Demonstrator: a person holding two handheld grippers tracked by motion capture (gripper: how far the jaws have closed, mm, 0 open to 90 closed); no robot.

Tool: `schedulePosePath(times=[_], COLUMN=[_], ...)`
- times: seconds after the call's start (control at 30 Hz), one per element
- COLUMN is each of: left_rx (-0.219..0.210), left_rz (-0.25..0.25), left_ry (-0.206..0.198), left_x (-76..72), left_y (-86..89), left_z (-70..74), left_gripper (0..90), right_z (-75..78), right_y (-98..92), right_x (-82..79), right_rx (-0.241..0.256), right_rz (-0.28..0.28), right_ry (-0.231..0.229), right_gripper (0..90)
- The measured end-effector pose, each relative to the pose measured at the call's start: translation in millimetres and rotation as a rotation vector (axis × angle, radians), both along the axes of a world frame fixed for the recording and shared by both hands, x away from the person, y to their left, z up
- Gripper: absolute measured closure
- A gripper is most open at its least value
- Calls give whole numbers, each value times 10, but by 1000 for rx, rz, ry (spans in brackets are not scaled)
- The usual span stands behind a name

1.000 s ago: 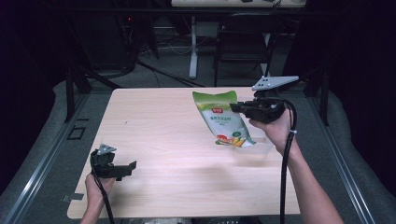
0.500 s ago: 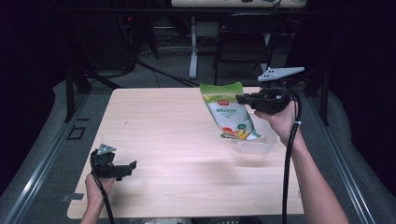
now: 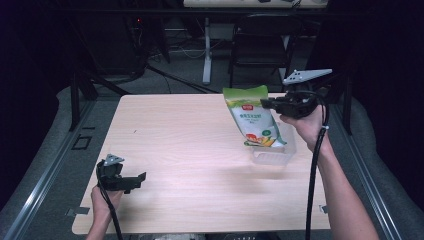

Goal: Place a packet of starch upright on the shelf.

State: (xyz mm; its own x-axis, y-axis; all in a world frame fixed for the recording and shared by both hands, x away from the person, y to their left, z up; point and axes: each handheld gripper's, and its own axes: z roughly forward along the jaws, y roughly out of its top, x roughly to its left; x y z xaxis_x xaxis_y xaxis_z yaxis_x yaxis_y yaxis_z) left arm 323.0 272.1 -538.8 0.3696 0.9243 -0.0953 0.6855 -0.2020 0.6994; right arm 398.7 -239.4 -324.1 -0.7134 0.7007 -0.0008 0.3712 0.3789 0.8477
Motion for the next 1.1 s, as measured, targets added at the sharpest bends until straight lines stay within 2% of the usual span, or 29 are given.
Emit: schedulePosePath(times=[0.4, 0.8, 1.0, 1.1], left_rx=[-1, -3, 0, -10], left_rz=[3, 3, 2, 10], left_ry=[3, 6, 9, 12], left_x=[6, 8, 7, 2], left_y=[12, 6, 14, 33], left_z=[-8, -12, -9, -16], left_gripper=[3, 3, 3, 3], right_z=[-88, -323, -382, -458], right_y=[-137, -251, -286, -314], right_x=[69, 161, 192, 227], right_rx=[-21, -33, -29, -31], right_rz=[-38, -59, -59, -63], right_ry=[10, 29, 31, 42], right_gripper=[894, 894, 894, 894])
